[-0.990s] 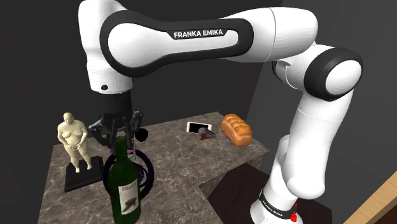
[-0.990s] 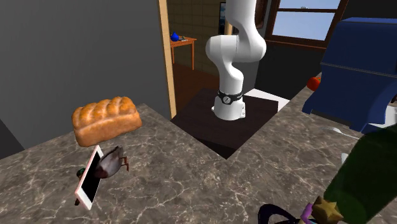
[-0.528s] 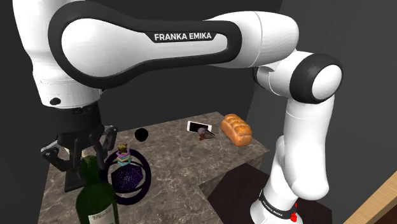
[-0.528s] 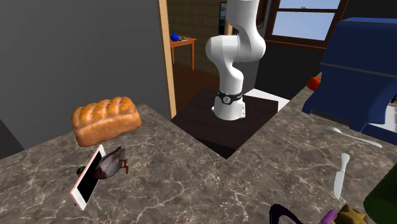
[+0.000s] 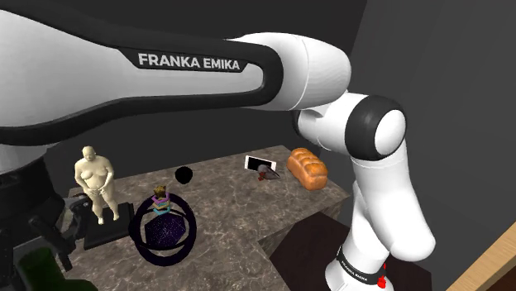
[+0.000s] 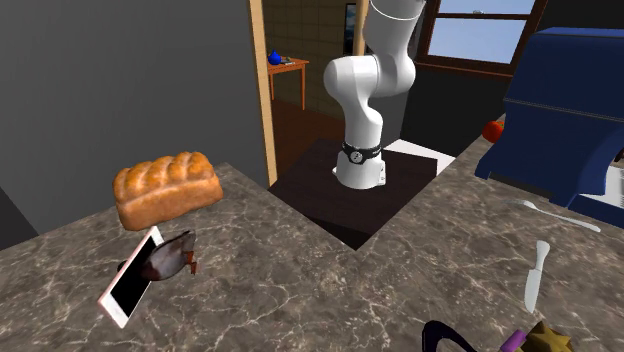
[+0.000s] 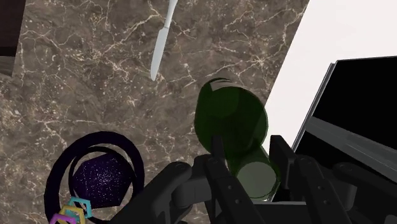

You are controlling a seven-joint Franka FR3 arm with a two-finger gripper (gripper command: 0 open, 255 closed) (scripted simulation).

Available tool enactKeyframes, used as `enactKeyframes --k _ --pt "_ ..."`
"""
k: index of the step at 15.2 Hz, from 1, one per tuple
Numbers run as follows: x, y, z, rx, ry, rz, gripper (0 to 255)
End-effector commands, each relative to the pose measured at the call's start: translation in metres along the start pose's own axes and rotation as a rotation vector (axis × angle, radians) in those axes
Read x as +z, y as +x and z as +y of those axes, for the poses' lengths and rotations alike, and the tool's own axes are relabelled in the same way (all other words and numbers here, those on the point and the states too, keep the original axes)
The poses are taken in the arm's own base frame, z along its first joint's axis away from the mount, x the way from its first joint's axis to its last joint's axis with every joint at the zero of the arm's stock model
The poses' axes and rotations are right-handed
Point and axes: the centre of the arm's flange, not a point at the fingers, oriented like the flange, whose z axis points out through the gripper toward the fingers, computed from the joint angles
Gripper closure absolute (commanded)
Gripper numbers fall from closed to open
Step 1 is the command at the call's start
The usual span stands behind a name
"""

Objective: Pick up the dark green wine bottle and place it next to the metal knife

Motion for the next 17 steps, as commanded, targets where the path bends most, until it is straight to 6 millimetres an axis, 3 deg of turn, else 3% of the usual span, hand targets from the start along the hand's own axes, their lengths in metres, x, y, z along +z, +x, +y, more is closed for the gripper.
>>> enactKeyframes --k 1,3,15,17 --pt "0.005 -0.008 -0.025 0.002 0.0 0.0 255" --pt "0.007 -0.015 -0.051 0.002 0.0 0.0 255" --pt "0.072 -0.009 -0.048 0.002 0.0 0.0 255" --pt "0.072 -0.009 -0.048 0.002 0.0 0.0 255"
